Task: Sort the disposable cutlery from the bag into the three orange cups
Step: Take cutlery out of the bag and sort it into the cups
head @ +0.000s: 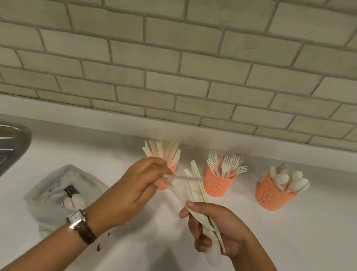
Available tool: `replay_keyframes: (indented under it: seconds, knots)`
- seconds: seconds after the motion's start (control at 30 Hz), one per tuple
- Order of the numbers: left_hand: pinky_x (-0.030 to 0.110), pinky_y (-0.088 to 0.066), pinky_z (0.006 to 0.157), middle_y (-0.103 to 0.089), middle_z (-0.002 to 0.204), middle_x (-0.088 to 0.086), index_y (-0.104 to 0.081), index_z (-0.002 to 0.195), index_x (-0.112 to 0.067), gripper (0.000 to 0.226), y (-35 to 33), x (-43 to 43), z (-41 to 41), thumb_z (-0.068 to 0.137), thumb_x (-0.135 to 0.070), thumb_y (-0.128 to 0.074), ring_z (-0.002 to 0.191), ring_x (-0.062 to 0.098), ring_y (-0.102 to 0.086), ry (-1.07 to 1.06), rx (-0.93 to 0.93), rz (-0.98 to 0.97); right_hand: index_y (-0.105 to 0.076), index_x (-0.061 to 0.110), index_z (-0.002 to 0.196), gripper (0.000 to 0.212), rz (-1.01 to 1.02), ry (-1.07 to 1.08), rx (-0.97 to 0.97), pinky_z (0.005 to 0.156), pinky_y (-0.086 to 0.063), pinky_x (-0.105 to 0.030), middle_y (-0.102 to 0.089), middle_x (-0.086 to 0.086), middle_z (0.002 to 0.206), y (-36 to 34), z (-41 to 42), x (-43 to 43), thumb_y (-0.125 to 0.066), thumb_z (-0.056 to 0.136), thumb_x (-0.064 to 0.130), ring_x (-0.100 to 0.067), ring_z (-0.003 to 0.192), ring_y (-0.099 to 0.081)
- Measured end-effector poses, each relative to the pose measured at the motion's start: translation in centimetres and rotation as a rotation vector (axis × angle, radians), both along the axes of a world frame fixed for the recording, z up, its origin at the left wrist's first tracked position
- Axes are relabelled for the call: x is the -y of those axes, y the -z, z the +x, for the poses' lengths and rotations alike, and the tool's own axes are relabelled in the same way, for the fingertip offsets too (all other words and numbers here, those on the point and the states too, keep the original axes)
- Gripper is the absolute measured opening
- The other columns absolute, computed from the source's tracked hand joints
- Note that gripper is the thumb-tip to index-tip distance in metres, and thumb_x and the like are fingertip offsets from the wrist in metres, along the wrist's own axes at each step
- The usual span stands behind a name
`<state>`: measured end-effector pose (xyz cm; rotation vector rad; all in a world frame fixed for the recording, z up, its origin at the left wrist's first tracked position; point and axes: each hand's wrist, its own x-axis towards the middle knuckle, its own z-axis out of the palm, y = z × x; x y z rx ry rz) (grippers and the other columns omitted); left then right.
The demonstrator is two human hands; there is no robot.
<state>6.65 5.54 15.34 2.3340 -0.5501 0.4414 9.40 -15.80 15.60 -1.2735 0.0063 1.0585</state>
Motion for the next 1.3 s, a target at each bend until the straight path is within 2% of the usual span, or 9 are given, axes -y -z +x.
replay_keyframes:
  seconds: [0.13, 0.27, 0.43, 0.53, 0.67, 0.93, 1.1, 1.2, 1.3]
  knots:
    - [0.023, -0.032, 0.081, -0.057, 0.108, -0.013, -0.051, 0.116, -0.032, 0.028, 0.9, 0.0, 0.8, 0.1, -0.038, -0.029, 0.09, 0.009, -0.044, 0.129, 0.201, 0.547, -0.068, 0.004, 0.066, 0.024, 0.108, -0.027, -0.04, 0.033, -0.035, -0.014, -0.048, -0.006, 0.036, 0.0, 0.0, 0.5, -0.051, 0.077, 0.019, -0.01, 0.022, -0.033]
    - [0.021, -0.032, 0.078, -0.059, 0.09, -0.012, -0.051, 0.105, -0.028, 0.019, 2.1, 0.9, 1.2, 0.099, -0.031, -0.034, 0.085, 0.009, -0.043, 0.125, 0.217, 0.52, -0.072, 0.001, 0.076, 0.034, 0.156, -0.012, -0.062, 0.033, -0.035, -0.015, -0.048, -0.007, 0.037, 0.4, -0.1, 0.9, -0.048, 0.082, 0.024, -0.01, 0.023, -0.034]
    - [0.01, -0.037, 0.081, -0.051, 0.092, -0.014, -0.044, 0.109, -0.038, 0.019, 3.3, 2.0, 1.1, 0.098, -0.037, -0.028, 0.088, 0.0, -0.048, 0.045, -0.207, -0.149, -0.068, 0.001, 0.098, 0.038, 0.127, 0.202, -0.04, 0.035, -0.034, -0.019, -0.048, -0.009, 0.046, 0.9, 0.3, 1.1, -0.048, 0.09, 0.032, -0.013, 0.028, -0.033]
    - [0.013, -0.041, 0.071, -0.052, 0.075, -0.007, -0.047, 0.1, -0.026, 0.018, 4.0, 2.3, 2.7, 0.096, -0.031, -0.03, 0.07, 0.006, -0.051, -0.137, -0.217, -0.617, -0.063, 0.0, 0.103, 0.037, 0.117, 0.291, -0.025, 0.036, -0.035, -0.02, -0.048, -0.009, 0.05, 1.2, 0.5, 1.8, -0.046, 0.094, 0.032, -0.013, 0.029, -0.033]
    - [0.003, -0.042, 0.075, -0.048, 0.102, 0.001, -0.063, 0.093, -0.016, 0.025, 3.7, 1.5, 7.5, 0.1, -0.019, -0.039, 0.089, 0.002, -0.052, -0.35, -0.352, -0.775, -0.061, 0.0, 0.106, 0.037, 0.132, 0.354, -0.024, 0.035, -0.036, -0.024, -0.05, -0.01, 0.052, 1.8, 0.7, 2.8, -0.049, 0.089, 0.031, -0.014, 0.03, -0.035]
    - [0.032, -0.049, 0.084, -0.062, 0.107, 0.01, -0.069, 0.102, -0.017, 0.019, 5.5, -0.3, 11.8, 0.094, -0.014, -0.052, 0.089, 0.022, -0.058, -0.526, -0.416, -0.729, -0.06, 0.001, 0.106, 0.043, 0.176, 0.393, -0.031, 0.035, -0.035, -0.023, -0.049, -0.009, 0.054, 2.4, 1.0, 3.5, -0.055, 0.08, 0.034, -0.014, 0.031, -0.034]
    - [0.026, -0.041, 0.074, -0.067, 0.089, 0.009, -0.068, 0.085, -0.013, 0.004, 6.8, -0.3, 11.5, 0.081, -0.01, -0.068, 0.085, 0.025, -0.06, -0.619, -0.422, -0.446, -0.057, 0.001, 0.113, 0.064, 0.24, 0.385, -0.072, 0.035, -0.033, -0.02, -0.048, -0.01, 0.054, 2.6, 1.2, 3.2, -0.042, 0.085, 0.058, -0.013, 0.031, -0.034]
    - [0.022, -0.038, 0.077, -0.062, 0.114, 0.0, -0.064, 0.112, -0.008, 0.038, 6.1, -0.2, 10.3, 0.076, -0.017, -0.075, 0.095, 0.021, -0.061, -0.685, -0.332, -0.362, -0.056, 0.002, 0.116, 0.074, 0.304, 0.375, -0.133, 0.036, -0.032, -0.019, -0.046, -0.011, 0.055, 2.8, 1.3, 3.2, -0.032, 0.087, 0.066, -0.015, 0.031, -0.033]
    - [0.021, -0.042, 0.07, -0.046, 0.113, -0.012, -0.056, 0.123, -0.031, 0.05, 3.3, 1.5, 7.9, 0.078, -0.017, -0.074, 0.068, 0.011, -0.053, -0.539, -0.102, -0.303, -0.056, 0.003, 0.113, 0.056, 0.288, 0.334, -0.147, 0.037, -0.03, -0.019, -0.043, -0.01, 0.054, 2.6, 1.3, 3.4, -0.032, 0.095, 0.05, -0.015, 0.033, -0.032]
